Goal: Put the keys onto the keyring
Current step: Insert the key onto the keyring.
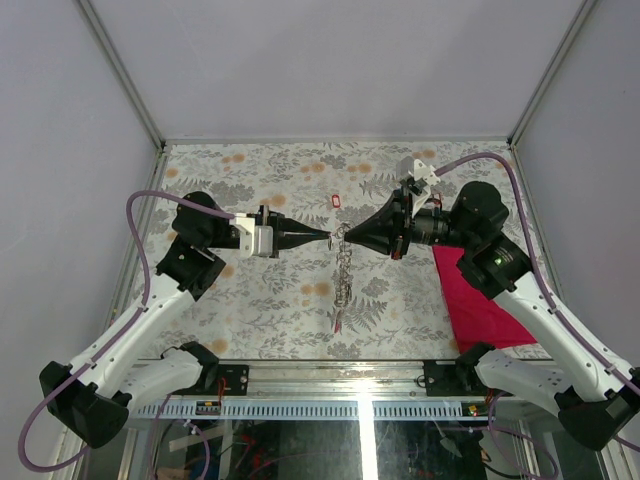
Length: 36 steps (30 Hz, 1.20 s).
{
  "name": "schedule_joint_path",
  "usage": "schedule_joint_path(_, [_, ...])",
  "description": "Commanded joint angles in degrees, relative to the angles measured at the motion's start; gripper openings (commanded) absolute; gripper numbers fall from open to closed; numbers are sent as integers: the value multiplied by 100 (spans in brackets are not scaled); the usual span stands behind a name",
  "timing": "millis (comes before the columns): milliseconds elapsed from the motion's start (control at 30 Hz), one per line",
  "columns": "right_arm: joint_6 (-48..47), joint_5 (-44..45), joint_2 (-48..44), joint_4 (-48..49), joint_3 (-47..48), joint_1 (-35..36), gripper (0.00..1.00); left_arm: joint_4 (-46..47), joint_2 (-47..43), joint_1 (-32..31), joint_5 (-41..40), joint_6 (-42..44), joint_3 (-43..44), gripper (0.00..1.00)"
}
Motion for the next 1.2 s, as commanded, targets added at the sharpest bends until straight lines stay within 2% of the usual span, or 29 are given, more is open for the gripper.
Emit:
schedule_joint_path(0, [191,-246,5,669,186,22,0,359,-1,32,60,-92,173,0])
schedule_joint_path(1167, [349,-460,279,708,190,114,0,513,73,22,213,-238,252,0])
